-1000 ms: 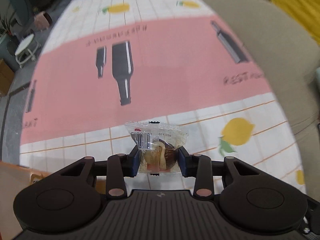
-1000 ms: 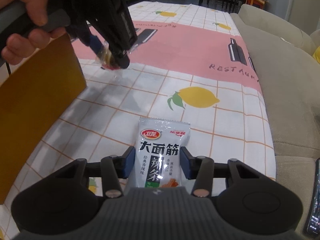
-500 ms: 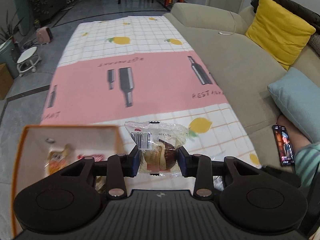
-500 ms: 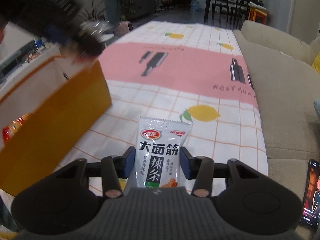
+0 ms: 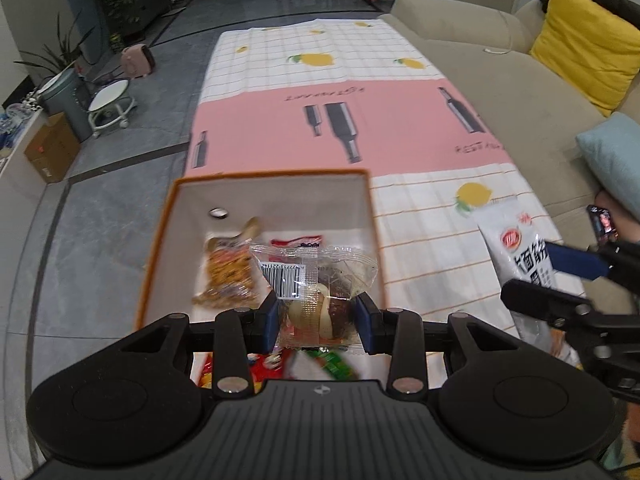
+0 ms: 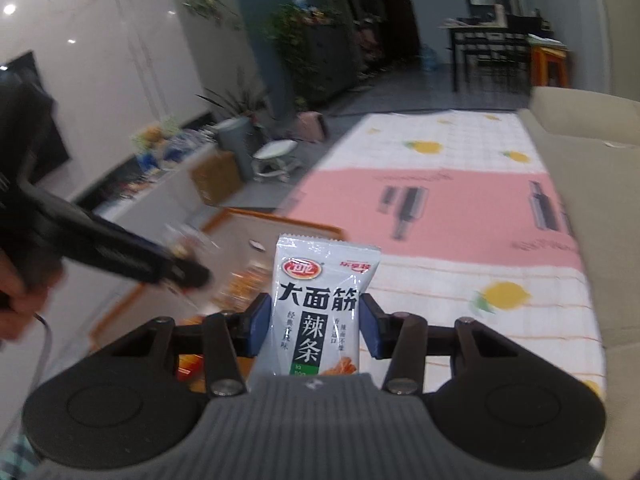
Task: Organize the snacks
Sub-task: 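Carry the pastry and spicy-strip packet into the orange box while both grippers open to release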
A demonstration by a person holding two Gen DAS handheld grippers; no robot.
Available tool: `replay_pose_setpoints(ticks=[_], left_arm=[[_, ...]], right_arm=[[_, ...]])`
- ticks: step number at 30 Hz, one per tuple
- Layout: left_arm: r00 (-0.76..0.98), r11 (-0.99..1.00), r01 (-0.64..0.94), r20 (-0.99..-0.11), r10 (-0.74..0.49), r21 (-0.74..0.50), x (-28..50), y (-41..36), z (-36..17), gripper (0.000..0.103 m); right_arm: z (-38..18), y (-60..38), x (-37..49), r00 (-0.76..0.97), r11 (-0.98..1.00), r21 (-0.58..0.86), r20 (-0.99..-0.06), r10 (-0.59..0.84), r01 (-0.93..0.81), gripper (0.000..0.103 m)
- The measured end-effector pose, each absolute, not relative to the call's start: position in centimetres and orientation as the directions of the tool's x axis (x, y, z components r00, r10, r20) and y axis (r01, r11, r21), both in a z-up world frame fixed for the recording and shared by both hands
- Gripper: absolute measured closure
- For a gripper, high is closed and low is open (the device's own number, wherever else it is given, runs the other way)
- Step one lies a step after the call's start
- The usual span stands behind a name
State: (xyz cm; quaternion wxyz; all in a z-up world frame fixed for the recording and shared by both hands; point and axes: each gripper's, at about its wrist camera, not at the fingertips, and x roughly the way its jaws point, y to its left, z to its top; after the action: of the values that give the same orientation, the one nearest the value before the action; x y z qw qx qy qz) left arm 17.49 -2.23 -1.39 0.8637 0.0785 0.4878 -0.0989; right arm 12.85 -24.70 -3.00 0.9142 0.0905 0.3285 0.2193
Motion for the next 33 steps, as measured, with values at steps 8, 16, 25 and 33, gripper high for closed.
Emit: replay_pose_setpoints(ticks=[8, 16, 25, 33], left_arm=[[0.477, 0.962, 0.269, -0.875, -0.083, 0.055, 17.2, 0.5, -3.2, 0.06], [0.436, 0.945, 0.315, -0.898, -0.061, 0.089, 18.5, 2.0, -5.9, 0.06], [0.405, 0.924, 0.367, -0.913, -0.054, 0.107, 20.7, 2.7, -8.7, 0.06], [0.375, 0.91, 0.399, -0.926, -0.048, 0.114, 22.5, 2.8, -10.5, 0.06]], right_arm=[[-0.3, -18.2, 14.1, 0.651, 0.844, 0.303, -0.54, 0.534, -0.442, 0.058], [-1.7, -13.5, 18.2, 0.594, 0.843, 0.227, -0.621, 0.511, -0.488, 0.058], [-5.6, -10.6, 22.0, 0.552, 0.847, 0.146, -0.7, 0.454, -0.511, 0.058], [-8.1, -9.5, 25.2, 0.532, 0.849, 0.108, -0.737, 0.417, -0.517, 0.058]])
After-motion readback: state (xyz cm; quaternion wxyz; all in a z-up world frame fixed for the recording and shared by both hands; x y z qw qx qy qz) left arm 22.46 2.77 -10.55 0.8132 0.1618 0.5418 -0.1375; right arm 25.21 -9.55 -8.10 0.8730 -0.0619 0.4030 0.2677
